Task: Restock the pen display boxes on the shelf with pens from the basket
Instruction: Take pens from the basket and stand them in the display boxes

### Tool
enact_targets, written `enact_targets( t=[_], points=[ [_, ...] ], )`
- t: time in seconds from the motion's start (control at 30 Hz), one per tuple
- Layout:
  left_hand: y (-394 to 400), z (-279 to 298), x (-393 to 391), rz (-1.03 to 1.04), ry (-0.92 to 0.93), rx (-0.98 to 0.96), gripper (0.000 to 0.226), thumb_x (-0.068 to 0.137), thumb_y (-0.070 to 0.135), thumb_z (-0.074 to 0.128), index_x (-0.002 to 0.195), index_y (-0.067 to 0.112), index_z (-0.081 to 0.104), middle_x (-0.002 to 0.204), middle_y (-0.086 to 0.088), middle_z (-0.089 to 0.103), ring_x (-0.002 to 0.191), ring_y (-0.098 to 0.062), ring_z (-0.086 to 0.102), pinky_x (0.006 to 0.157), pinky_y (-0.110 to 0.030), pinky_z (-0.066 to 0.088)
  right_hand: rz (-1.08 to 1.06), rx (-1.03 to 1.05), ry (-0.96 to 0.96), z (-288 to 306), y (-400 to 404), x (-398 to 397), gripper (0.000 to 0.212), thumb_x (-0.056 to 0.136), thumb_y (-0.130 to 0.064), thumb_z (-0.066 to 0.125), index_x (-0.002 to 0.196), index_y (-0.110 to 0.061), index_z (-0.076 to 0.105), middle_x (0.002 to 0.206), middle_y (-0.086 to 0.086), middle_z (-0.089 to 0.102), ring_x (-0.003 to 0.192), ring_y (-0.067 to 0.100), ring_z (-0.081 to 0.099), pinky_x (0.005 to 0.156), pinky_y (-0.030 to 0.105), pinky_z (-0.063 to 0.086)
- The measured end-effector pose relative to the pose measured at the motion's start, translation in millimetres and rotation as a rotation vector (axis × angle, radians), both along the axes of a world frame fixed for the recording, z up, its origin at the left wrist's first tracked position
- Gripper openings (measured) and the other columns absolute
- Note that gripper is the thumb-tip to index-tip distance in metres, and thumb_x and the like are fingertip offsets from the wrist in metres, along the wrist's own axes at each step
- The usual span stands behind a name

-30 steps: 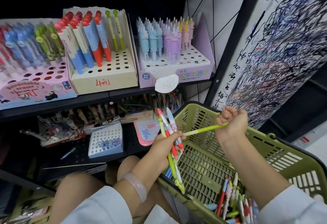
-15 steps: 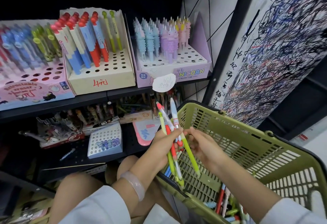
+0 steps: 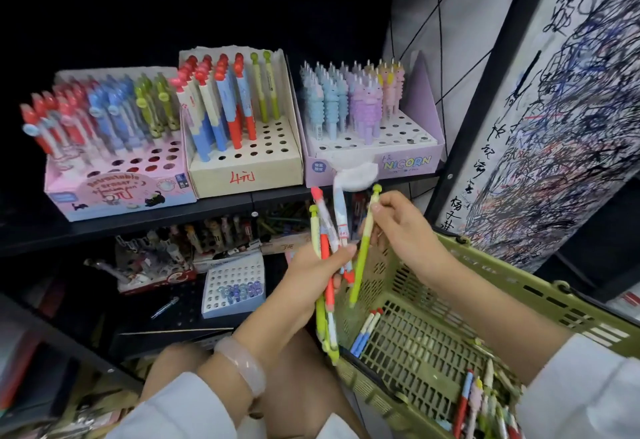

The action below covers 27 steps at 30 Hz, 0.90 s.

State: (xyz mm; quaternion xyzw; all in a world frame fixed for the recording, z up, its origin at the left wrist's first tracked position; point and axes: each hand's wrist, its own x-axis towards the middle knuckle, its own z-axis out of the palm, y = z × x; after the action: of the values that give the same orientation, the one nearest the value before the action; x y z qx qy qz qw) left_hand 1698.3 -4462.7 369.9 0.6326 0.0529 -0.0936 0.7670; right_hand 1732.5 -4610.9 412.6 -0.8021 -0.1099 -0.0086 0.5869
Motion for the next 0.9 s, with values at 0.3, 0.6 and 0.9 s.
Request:
enact_targets(
  t=[0.3,0.6,0.9],
  points=[
    [76.8,49.7,8.5,0.243,-0.154,0.098,0.014,0.088,0.019,0.063,0.08,0.008,0.066,0.062,-0.001,0.07,0.037,-0.004,0.046,0.038,-0.015,0.037,-0.024,0.072,-0.512,101.1,72.9,64.3,0.018,0.1,-0.016,0.039,0.086,-0.027,0.036,0.064,0.004,0.059,0.05,0.011,0.058,0.05,0.023,0.05],
    [113.3,64.8,19.5,0.296,-0.1,0.144,0.026,0.088,0.031,0.062,0.072,0.01,0.068,0.055,-0.003,0.063,0.036,-0.004,0.042,0.037,-0.015,0.034,-0.187,-0.244,-0.558,115.6,140.5,129.5,0.013,0.1,-0.018,0.036,0.103,-0.005,0.039,0.081,0.02,0.063,0.071,0.036,0.062,0.065,0.053,0.05],
    [124.1,62.5,24.6,0.249,-0.1,0.144,0.019,0.086,0.03,0.063,0.085,0.011,0.066,0.062,0.004,0.07,0.037,0.0,0.046,0.038,-0.014,0.036,-0.077,-0.715,-0.382,112.9,164.4,157.5,0.017,0.098,-0.012,0.038,0.103,0.0,0.049,0.096,0.023,0.062,0.086,0.037,0.063,0.072,0.042,0.051]
  ],
)
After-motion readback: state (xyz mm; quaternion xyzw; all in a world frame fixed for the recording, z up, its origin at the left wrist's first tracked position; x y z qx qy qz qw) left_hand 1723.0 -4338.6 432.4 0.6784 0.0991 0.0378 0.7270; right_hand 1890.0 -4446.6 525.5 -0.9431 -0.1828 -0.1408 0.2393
